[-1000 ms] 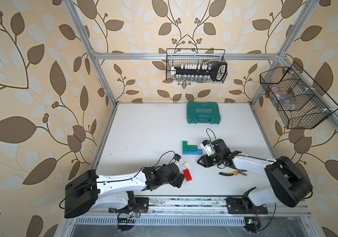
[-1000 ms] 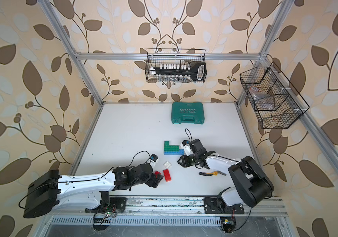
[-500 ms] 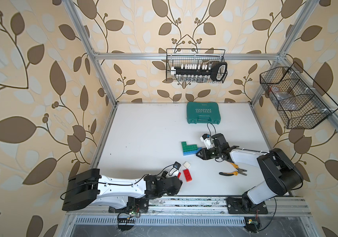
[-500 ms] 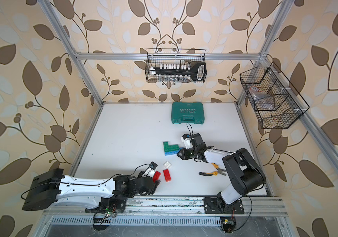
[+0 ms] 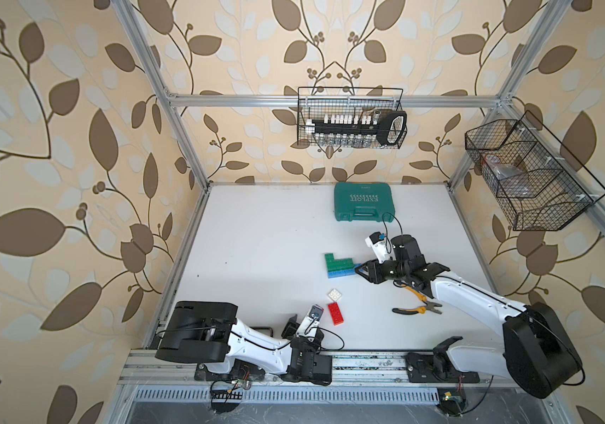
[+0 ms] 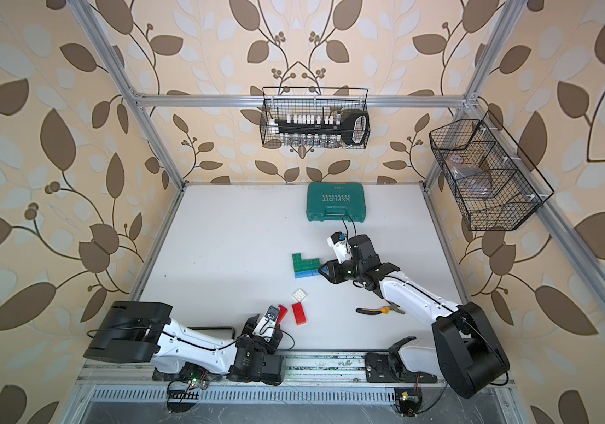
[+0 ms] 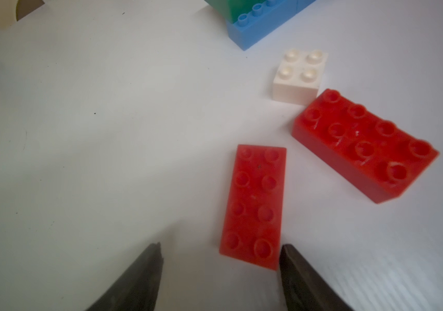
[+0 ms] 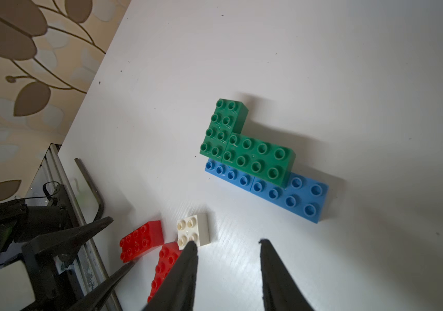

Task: Assemble a small pinwheel with lego
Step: Adjust the lego brick at the center of the board, then pick up the lego brick from the center of the board.

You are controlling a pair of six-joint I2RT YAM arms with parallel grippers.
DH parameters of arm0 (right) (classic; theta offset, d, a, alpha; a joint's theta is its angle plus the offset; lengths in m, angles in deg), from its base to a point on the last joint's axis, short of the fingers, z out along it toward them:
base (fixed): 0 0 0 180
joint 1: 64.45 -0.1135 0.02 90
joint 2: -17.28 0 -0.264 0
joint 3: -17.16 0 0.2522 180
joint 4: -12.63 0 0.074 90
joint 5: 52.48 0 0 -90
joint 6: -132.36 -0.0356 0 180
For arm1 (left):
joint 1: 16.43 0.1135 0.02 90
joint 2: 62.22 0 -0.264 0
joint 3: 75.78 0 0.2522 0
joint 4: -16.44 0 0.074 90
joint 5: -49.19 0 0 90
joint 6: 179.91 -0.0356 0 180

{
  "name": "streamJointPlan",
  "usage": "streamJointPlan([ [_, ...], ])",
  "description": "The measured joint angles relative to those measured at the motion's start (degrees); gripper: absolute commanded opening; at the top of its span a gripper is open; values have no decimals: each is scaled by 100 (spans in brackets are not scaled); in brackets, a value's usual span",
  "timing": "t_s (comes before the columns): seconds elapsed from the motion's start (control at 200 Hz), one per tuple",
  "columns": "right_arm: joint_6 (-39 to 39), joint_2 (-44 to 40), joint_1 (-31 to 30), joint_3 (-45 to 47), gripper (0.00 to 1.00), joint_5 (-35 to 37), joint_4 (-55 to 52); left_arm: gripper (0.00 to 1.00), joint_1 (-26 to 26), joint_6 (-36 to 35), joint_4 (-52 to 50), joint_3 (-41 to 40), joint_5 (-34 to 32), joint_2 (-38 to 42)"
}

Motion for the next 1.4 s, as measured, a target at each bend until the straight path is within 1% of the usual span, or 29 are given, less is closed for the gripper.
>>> streamJointPlan([
  [0.015,-2,-20,0,0,39,2,-15,76,0,7,39,-94,11,107],
  [0.06,-7,-70,0,0,39,0,-63,74,0,-7,208,-461,26,588],
  [0.17,-13,-162,0,2,39,4,-155,79,111,-490,739,-1316,260,1967],
  [0.215,-20,-201,0,2,39,13,-179,80,236,-708,935,-1473,413,2282],
  [0.26,-35,-243,0,2,39,22,-197,82,393,-870,1117,-1530,564,2413],
  [0.325,-50,-295,0,2,39,24,-208,83,599,-1091,1349,-1526,741,2376],
  [0.465,-52,-326,0,2,39,22,-219,81,949,-1532,1725,-1530,1095,2245],
  [0.615,-46,-326,0,11,39,22,-219,81,1099,-1834,2070,-1561,1300,2302],
  [0.775,-28,-210,0,76,39,13,-157,79,1285,-1991,2317,-1622,1497,2234],
  [0.895,-31,-114,0,120,39,-15,-94,78,1401,-2046,2437,-1622,1606,1939],
  [1.125,-26,-109,0,195,39,-46,39,77,1582,-2507,2861,-1325,1729,1255],
  [1.205,-26,-109,0,240,39,-50,42,74,1805,-2741,3012,-1213,1969,1102],
  [1.225,-26,-109,0,249,39,-50,39,72,1871,-2774,3049,-1204,2013,1088],
  [1.295,-24,-111,0,260,39,-52,37,66,2081,-2924,3174,-1213,2256,1115],
  [1.399,-4,-155,0,262,39,-50,35,62,2223,-2957,3209,-1235,2597,1255],
])
